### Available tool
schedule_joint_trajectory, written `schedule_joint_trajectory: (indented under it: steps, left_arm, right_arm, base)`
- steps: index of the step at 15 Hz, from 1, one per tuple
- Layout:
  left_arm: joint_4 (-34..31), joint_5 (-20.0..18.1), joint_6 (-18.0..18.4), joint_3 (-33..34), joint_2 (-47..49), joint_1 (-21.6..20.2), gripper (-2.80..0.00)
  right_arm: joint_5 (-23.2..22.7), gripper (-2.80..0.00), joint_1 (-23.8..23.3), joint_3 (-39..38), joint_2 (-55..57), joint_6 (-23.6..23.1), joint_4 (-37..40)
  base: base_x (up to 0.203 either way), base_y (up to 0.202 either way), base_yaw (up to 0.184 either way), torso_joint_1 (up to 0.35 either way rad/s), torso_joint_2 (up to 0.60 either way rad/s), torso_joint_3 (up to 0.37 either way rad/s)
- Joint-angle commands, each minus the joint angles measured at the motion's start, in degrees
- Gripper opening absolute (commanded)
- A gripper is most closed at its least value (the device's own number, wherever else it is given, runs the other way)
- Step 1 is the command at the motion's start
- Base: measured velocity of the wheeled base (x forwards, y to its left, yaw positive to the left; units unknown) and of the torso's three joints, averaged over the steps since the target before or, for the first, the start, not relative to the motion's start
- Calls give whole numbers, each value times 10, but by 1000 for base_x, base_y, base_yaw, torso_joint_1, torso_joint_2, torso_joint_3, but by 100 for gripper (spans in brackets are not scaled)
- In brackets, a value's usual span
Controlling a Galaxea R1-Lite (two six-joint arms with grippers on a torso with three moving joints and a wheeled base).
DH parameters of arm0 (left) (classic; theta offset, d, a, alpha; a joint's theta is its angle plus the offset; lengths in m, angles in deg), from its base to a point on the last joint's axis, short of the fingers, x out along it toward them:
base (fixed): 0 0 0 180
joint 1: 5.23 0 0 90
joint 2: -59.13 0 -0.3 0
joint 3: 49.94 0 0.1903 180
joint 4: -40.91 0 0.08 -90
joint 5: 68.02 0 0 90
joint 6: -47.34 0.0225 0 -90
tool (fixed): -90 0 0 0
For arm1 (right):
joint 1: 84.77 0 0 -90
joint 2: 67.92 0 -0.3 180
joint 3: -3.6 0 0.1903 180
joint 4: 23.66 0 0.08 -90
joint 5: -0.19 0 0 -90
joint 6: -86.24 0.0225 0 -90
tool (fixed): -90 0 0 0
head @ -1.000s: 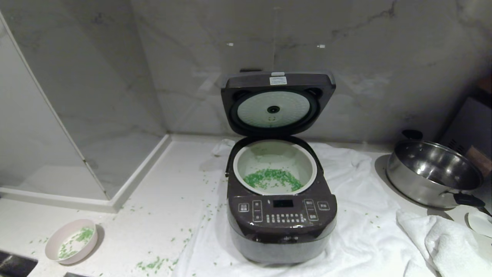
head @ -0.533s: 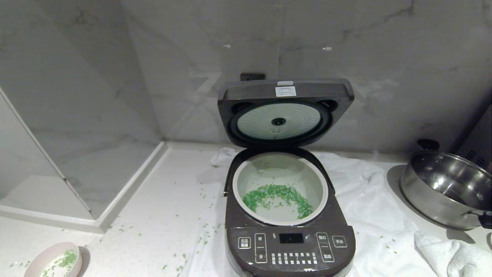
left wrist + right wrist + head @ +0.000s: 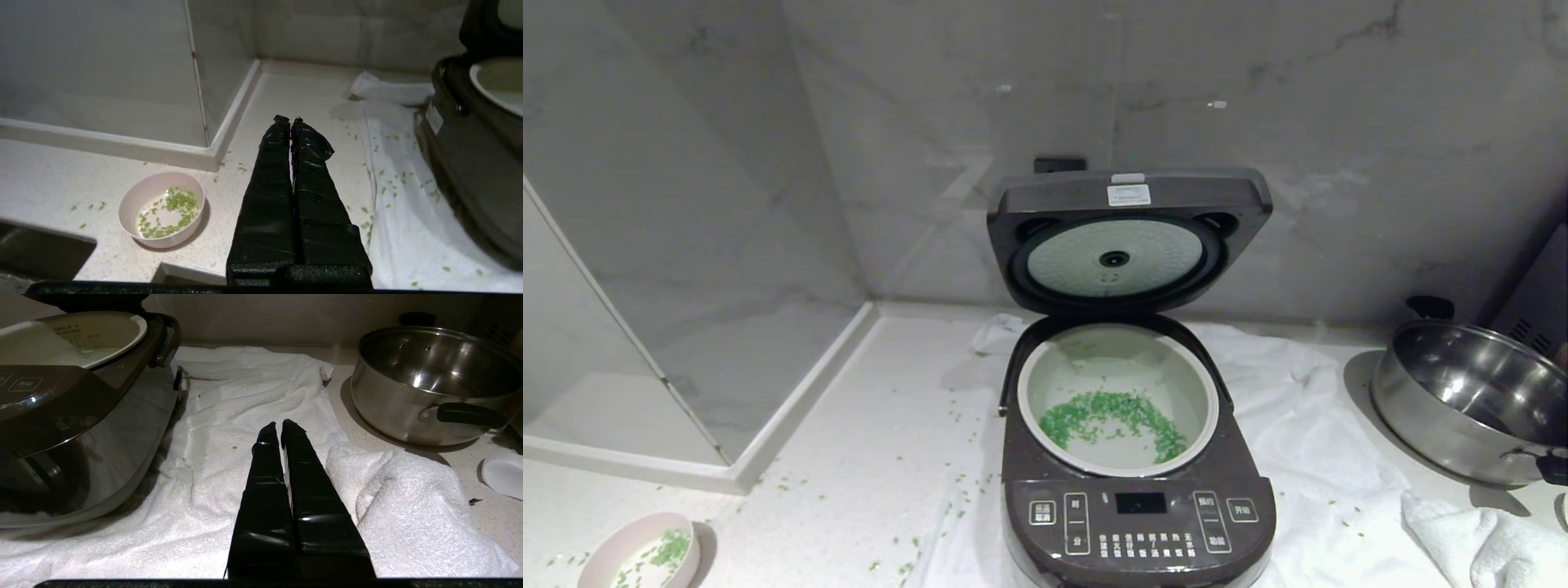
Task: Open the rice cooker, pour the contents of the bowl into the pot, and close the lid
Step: Pour the water from the bowl into the rice cooker
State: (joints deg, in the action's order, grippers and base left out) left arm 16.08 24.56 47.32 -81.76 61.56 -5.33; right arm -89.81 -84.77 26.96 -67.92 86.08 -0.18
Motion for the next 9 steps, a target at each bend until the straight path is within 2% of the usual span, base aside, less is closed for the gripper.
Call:
schedule_joint_trajectory:
  steps: [1, 6, 9]
  left_arm:
    - [-21, 14, -16, -85, 109, 0, -280]
    - [-43, 97, -34, -129, 342, -12, -280]
    - [-42, 116, -35, -146, 509, -55, -280]
  right_arm:
    - [0, -280, 0, -1, 0, 0, 0]
    - [0, -280, 0, -1, 0, 0, 0]
    - [0, -280, 0, -1, 0, 0, 0]
  base:
    - [0, 0, 0, 0, 0, 0]
    - [0, 0, 0, 0, 0, 0]
    - [0, 0, 0, 0, 0, 0]
